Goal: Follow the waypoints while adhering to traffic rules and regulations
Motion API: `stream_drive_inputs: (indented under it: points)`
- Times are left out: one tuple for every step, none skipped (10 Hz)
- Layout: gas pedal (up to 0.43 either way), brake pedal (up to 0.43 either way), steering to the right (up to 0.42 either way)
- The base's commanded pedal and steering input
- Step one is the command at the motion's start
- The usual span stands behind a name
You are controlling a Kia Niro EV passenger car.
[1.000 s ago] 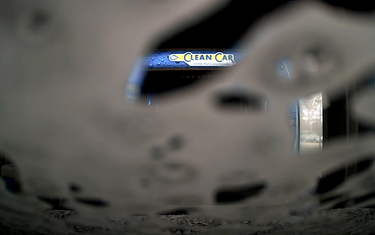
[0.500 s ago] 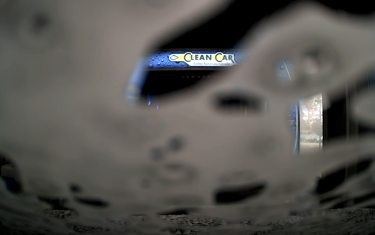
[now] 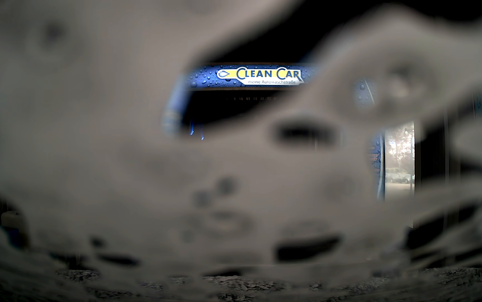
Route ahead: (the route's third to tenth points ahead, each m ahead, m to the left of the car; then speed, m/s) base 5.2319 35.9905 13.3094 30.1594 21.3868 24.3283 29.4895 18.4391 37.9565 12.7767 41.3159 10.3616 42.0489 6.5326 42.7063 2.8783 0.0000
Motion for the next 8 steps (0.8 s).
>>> stream_drive_inputs:
  points:
    - [0.0, 0.0, -0.014]
    - [0.0, 0.0, -0.015]
    - [0.0, 0.0, -0.015]
    - [0.0, 0.0, -0.015]
    - [0.0, 0.0, -0.014]
    - [0.0, 0.0, -0.014]
    - [0.0, 0.006, -0.015]
    - [0.0, 0.0, -0.014]
